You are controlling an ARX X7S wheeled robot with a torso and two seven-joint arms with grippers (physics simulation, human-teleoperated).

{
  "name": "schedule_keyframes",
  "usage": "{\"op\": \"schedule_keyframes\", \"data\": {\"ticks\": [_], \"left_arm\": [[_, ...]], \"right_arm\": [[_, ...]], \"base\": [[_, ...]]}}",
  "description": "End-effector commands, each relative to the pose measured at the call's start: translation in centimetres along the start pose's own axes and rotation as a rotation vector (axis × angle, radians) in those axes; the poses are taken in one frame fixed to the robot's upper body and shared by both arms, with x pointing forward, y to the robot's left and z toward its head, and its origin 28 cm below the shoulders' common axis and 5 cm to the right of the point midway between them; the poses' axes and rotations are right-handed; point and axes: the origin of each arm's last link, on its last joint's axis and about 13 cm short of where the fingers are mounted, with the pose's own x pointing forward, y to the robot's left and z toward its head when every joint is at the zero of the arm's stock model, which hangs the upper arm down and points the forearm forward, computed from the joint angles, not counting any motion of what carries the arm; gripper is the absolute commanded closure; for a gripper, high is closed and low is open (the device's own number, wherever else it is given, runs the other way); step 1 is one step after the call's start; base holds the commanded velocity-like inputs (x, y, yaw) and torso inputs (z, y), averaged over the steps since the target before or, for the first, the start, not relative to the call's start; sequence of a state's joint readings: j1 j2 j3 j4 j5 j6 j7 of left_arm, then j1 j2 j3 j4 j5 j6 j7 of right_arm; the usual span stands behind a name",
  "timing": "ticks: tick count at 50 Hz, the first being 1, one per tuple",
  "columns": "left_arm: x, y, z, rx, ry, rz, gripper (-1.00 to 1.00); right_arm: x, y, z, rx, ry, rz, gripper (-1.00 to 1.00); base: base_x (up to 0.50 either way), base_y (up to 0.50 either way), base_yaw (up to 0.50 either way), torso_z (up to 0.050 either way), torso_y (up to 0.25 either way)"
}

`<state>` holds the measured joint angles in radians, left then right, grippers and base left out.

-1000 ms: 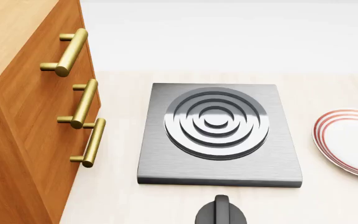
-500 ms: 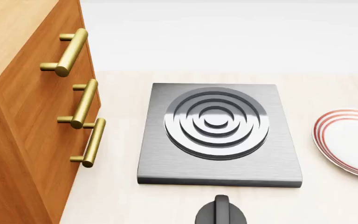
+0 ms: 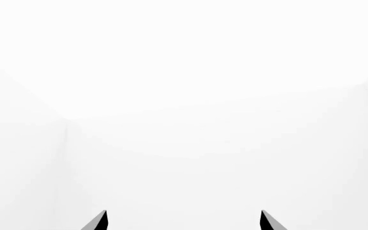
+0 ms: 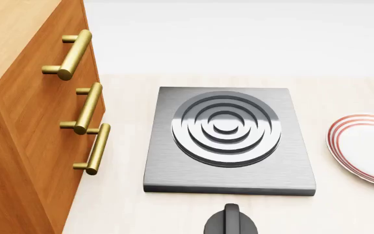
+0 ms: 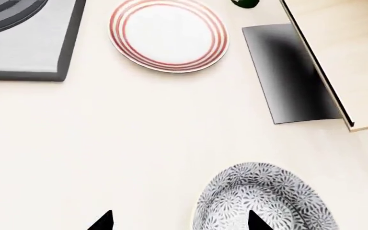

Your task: Put the bowl on the stove.

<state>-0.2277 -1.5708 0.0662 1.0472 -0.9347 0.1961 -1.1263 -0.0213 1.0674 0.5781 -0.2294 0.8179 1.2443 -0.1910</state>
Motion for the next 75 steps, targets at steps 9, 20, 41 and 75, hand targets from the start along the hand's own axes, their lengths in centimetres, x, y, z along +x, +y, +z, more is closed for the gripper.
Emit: {"op": "schedule_keyframes", "data": {"ticks": [9,20,41,75], "left_arm": [[0.3,0.1,0.3,0.019,-0.045,-0.017,-1.0],[0.2,0.1,0.2,0.019,-0.042,-0.017,-1.0],[0.2,0.1,0.2,0.021,-0.043,-0.017,-1.0],[0.2,0.1,0.2,0.019,-0.04,-0.019,-1.0]], "right_arm": [[2.7,0.2,-1.6,0.019,0.006,-0.074,-1.0],[3.7,0.5,-2.5,0.028,0.056,-0.083,-1.0],[5.1,1.3,-2.9,0.03,0.081,-0.069,-1.0],[5.9,1.5,-4.8,0.083,0.118,-0.091,-1.0]], "base": [[0.0,0.0,0.0,0.0,0.0],[0.0,0.0,0.0,0.0,0.0],[0.0,0.0,0.0,0.0,0.0],[0.0,0.0,0.0,0.0,0.0]]}}
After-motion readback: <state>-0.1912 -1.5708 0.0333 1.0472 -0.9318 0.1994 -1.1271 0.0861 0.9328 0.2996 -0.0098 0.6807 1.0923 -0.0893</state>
